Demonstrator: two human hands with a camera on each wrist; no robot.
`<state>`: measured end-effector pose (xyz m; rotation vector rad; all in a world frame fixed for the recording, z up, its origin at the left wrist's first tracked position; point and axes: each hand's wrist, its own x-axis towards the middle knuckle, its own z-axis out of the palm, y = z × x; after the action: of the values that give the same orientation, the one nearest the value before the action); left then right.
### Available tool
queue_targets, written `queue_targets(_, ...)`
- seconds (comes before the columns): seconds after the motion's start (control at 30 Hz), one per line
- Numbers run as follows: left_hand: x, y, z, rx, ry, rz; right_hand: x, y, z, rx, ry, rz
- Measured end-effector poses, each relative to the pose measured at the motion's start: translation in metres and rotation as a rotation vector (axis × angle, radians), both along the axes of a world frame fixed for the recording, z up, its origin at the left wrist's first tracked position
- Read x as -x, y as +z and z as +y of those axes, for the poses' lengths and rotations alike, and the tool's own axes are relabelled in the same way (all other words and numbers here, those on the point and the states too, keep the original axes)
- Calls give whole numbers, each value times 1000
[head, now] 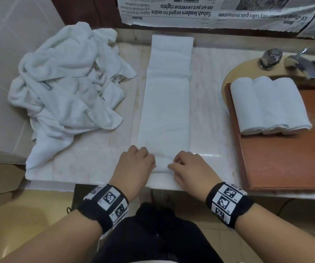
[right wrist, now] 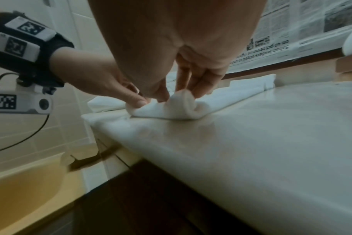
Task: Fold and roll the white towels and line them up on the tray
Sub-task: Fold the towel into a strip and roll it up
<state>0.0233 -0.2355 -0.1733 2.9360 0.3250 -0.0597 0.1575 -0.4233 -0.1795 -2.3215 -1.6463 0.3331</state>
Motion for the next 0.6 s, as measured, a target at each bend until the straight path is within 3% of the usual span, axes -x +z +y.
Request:
queue_targets(0.1, 5, -4, -13, -76, 9, -40, 7, -4, 2, -70, 1, -139)
queue_targets(0.2, 5, -3, -14, -56, 14, -78, 4, -11, 5, -111, 31, -160)
queue_targets(0.33, -2, -9, 7, -27, -130, -102, -9, -9, 11, -91, 39, -13)
queue_targets(0.47, -11, -18, 26, -38, -256, -120, -26, 4, 16, 58, -14, 224)
queue_targets(0.6, -28, -18, 36, -38, -302, -92, -31, 9, 20, 83, -53, 287)
